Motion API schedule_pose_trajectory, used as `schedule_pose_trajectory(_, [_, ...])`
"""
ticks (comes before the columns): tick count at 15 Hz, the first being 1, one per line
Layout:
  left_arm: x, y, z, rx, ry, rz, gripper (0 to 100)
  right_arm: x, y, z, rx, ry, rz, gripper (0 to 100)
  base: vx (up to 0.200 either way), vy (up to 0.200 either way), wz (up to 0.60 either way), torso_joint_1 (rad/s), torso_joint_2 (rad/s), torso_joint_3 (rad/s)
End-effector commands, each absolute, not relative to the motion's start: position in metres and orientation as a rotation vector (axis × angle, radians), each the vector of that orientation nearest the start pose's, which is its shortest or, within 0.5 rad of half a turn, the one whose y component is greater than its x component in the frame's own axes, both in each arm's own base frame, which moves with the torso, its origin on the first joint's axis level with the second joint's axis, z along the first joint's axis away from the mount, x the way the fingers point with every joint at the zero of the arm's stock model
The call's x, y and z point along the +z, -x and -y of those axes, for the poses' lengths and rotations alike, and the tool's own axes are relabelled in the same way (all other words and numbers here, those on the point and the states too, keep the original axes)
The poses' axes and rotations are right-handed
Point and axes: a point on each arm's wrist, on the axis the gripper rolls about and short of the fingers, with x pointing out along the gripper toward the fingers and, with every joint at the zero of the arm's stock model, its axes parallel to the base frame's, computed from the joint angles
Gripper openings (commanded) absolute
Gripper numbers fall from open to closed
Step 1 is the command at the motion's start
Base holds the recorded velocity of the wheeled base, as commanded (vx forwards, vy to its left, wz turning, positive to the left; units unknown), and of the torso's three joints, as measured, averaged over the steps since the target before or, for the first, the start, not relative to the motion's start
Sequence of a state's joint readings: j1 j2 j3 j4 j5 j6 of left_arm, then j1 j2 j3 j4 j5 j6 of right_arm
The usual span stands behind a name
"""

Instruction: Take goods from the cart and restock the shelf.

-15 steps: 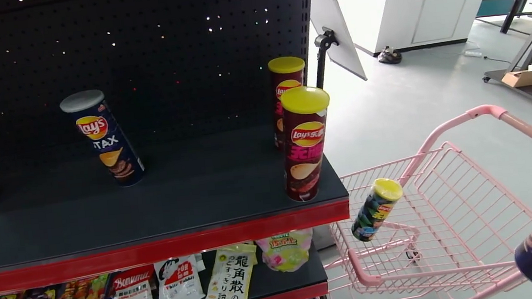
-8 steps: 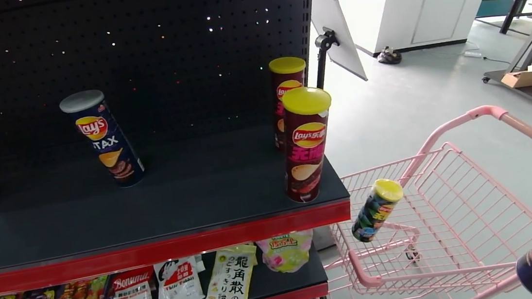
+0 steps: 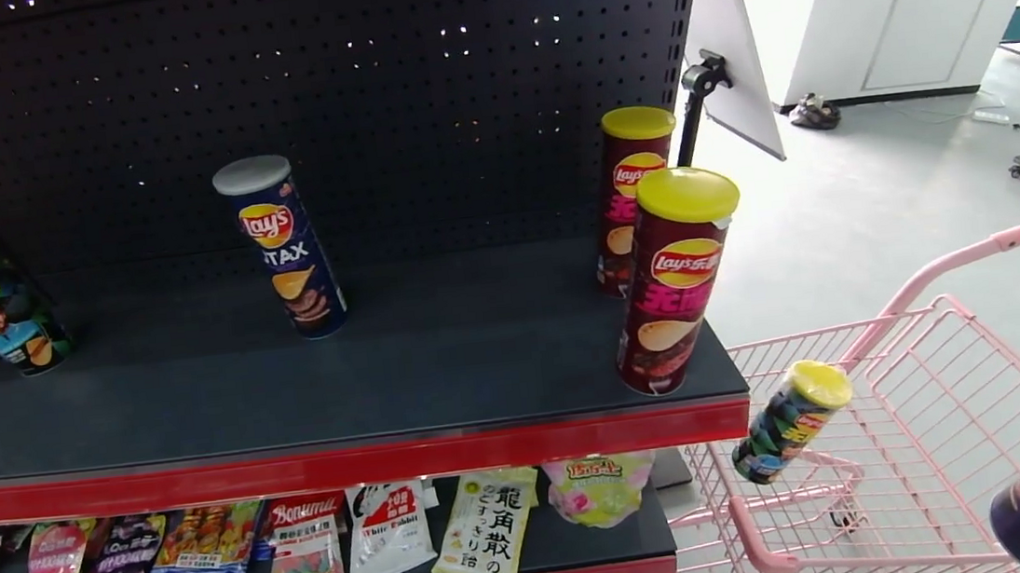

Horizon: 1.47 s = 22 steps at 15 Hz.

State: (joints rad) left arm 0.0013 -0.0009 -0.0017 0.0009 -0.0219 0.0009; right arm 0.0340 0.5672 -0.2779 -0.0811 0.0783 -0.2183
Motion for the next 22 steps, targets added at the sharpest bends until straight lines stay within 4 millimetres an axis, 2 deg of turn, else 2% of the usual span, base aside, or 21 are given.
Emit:
schedule_pose_trajectory(1, [0.076, 0.023, 0.000, -0.021, -0.002, 0.000, 100, 0.163, -0.034, -0.003, 0.134, 0.212, -0.183, 0, 0.000, 0.000, 0.00, 0.000, 0.00, 0.000])
schedule_pose_trajectory(5, [0.076, 0.023, 0.000, -0.021, -0.002, 0.002, 100, 0.163, -0.033, -0.003, 0.135, 0.209, -0.179, 0, 0.000, 0.000, 0.00, 0.000, 0.00, 0.000])
schedule_pose_trajectory(18, [0.076, 0.023, 0.000, -0.021, -0.002, 0.000, 100, 0.163, -0.029, -0.003, 0.131, 0.210, -0.159, 0, 0.000, 0.200, 0.00, 0.002, 0.00, 0.003])
schedule_pose_trajectory(22, [0.076, 0.023, 0.000, -0.021, -0.002, 0.000, 100, 0.180, -0.027, -0.006, 0.279, 0.201, -0.081, 0, 0.000, 0.200, 0.00, 0.000, 0.00, 0.000])
